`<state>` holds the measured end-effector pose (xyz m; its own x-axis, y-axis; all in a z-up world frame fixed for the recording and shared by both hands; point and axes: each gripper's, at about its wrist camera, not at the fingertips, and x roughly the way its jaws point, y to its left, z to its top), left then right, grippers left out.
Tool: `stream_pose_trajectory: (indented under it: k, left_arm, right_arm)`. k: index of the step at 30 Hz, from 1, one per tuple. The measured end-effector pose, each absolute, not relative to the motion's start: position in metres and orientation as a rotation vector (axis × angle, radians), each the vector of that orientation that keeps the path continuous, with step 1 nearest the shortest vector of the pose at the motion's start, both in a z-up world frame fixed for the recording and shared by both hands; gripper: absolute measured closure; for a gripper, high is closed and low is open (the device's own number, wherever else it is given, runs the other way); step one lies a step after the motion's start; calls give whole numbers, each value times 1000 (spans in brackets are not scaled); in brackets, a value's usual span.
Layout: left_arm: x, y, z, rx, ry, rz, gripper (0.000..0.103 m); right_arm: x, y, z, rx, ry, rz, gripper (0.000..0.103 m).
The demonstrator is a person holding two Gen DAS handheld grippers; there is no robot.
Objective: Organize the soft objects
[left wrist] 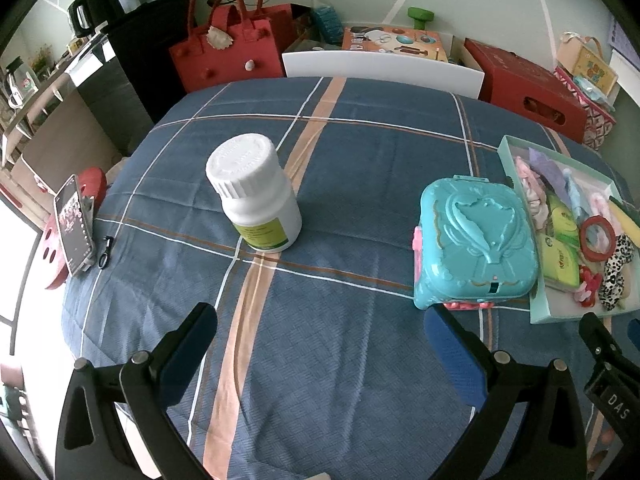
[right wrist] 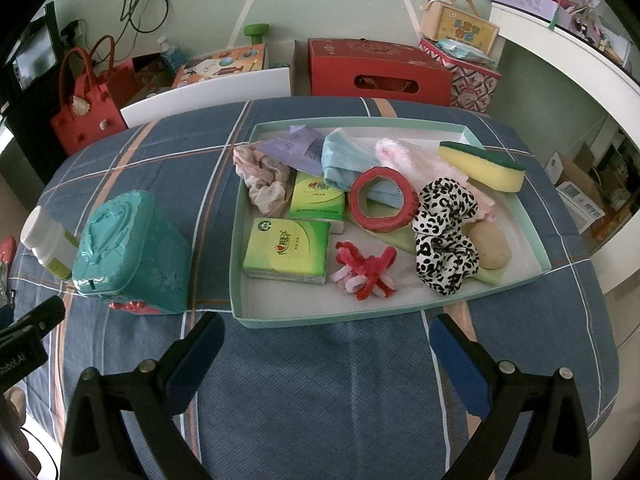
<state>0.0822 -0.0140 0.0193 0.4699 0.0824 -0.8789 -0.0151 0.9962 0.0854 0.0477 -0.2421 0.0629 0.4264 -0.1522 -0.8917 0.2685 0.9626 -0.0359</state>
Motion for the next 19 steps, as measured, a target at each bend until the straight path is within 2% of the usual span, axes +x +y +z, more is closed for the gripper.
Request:
stream_pose_trajectory:
  k: [19]
  left_arm:
    - [80,-16,23,78,1057,59,0]
  right_arm:
    - [48,-242,63,117,1101,-262,0]
